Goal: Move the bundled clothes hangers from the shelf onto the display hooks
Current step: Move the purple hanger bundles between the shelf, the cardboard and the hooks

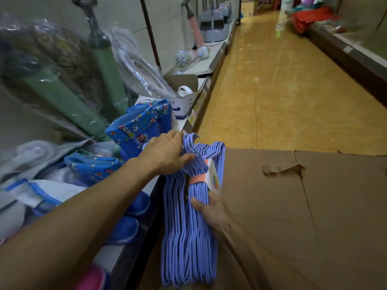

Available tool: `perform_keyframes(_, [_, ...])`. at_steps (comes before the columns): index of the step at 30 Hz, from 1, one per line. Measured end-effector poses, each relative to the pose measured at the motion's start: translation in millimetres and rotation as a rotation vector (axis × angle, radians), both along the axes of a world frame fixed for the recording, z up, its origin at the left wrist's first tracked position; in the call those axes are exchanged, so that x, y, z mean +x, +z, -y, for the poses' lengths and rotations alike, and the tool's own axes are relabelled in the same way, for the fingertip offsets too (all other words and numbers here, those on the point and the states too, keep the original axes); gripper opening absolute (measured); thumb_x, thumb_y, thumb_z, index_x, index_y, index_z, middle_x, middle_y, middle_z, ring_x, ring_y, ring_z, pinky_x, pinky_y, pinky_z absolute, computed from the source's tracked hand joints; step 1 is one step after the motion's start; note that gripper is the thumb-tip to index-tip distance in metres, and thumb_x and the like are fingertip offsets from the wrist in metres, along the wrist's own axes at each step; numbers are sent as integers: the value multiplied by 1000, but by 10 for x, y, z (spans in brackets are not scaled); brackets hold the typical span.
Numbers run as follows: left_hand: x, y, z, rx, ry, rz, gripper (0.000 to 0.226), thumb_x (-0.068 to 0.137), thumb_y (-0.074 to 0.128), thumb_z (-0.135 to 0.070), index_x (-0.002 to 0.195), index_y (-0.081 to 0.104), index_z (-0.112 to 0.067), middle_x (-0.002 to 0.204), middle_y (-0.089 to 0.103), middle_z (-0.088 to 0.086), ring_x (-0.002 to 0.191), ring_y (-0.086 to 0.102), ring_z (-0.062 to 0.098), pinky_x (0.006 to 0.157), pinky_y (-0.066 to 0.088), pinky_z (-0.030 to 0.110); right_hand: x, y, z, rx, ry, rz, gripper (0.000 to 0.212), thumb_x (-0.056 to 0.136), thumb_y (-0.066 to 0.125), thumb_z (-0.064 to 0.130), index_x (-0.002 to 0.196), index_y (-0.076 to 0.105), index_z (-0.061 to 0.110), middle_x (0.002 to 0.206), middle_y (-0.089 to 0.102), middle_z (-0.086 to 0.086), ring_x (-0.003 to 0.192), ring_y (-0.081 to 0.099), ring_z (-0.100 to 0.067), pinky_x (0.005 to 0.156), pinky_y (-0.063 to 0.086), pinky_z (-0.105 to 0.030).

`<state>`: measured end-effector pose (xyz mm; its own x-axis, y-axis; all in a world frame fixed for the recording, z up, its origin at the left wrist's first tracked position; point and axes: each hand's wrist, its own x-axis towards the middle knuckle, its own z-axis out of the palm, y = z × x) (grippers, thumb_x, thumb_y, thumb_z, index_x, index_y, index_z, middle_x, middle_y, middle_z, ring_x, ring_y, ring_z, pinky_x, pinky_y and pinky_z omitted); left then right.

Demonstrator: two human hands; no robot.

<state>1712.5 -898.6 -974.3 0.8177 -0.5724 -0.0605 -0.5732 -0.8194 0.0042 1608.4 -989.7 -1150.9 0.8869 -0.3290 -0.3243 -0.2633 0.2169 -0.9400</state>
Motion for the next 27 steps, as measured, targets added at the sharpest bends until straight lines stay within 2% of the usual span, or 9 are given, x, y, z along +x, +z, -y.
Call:
perform_keyframes(6, [67, -44, -49, 16, 36, 65, 66, 96, 38, -63, 147, 32, -22, 144, 44, 9, 128, 47, 30, 104, 36, 47, 90, -84, -114, 5, 40, -36, 72, 72, 76, 54, 132, 60, 15, 125, 64, -6, 115, 60, -31, 98, 53, -50])
perform_keyframes(9, [79, -72, -40, 34, 47, 109, 64, 97, 33, -64, 145, 35, -22, 142, 46, 9, 126, 48, 31, 104, 35, 47, 110, -116, -104, -12, 59, -52, 92, 58, 74, 66, 134, 57, 15, 126, 64, -6, 116, 61, -30, 98, 54, -49])
perform_keyframes(11, [97, -87, -29, 52, 64, 139, 63, 97, 30, -65, 141, 40, -21, 139, 50, 10, 124, 49, 31, 103, 34, 48, 101, -98, -112, -34, 112, -84, 82, 71, 78, 55, 136, 55, 13, 129, 63, -6, 117, 61, -29, 99, 53, -48])
perform_keyframes(14, [71, -80, 37, -10, 93, 180, 64, 97, 28, -65, 134, 49, -18, 133, 54, 12, 123, 49, 33, 105, 31, 51, 50, -39, -72, 4, 193, -180, 74, 73, 82, 49, 131, 58, 9, 123, 67, -7, 109, 66, -28, 95, 56, -46])
perform_keyframes(16, [23, -34, 152, -139, 79, 196, 59, 97, 35, -62, 130, 54, -17, 131, 55, 12, 122, 49, 33, 104, 32, 49, -40, 42, 38, -41, 279, -204, 53, 82, 79, 42, 118, 65, 6, 116, 69, -6, 100, 69, -23, 90, 58, -33])
perform_keyframes(18, [-20, 10, 327, -271, 14, 179, 50, 97, 42, -55, 124, 58, -16, 126, 58, 11, 117, 53, 33, 99, 38, 46, -189, 118, 215, -173, 328, -205, 29, 88, 74, 35, 100, 66, 10, 106, 66, -2, 87, 64, -13, 74, 53, -18])
perform_keyframes(19, [-59, 49, 438, -351, -22, 133, 46, 97, 45, -52, 120, 61, -16, 122, 61, 9, 113, 56, 31, 97, 43, 45, -283, 165, 319, -234, 312, -200, 25, 89, 74, 32, 98, 64, 12, 101, 64, -5, 83, 60, -12, 71, 49, -19])
perform_keyframes(23, [-387, 244, 990, -621, -143, -122, 32, 98, 55, -37, 114, 68, -13, 105, 68, 1, 97, 64, 18, 85, 51, 33, -722, 351, 788, -375, 270, -175, 23, 88, 73, 28, 106, 66, 15, 88, 67, -2, 76, 60, -11, 70, 50, -29])
perform_keyframes(27, [-798, 493, 1577, -680, -300, -273, 25, 98, 57, -39, 111, 69, -21, 99, 68, -8, 94, 65, 12, 77, 48, 28, -1157, 640, 1305, -519, 242, -184, 30, 90, 70, 30, 116, 68, 13, 101, 71, -6, 83, 63, -12, 78, 52, -29])
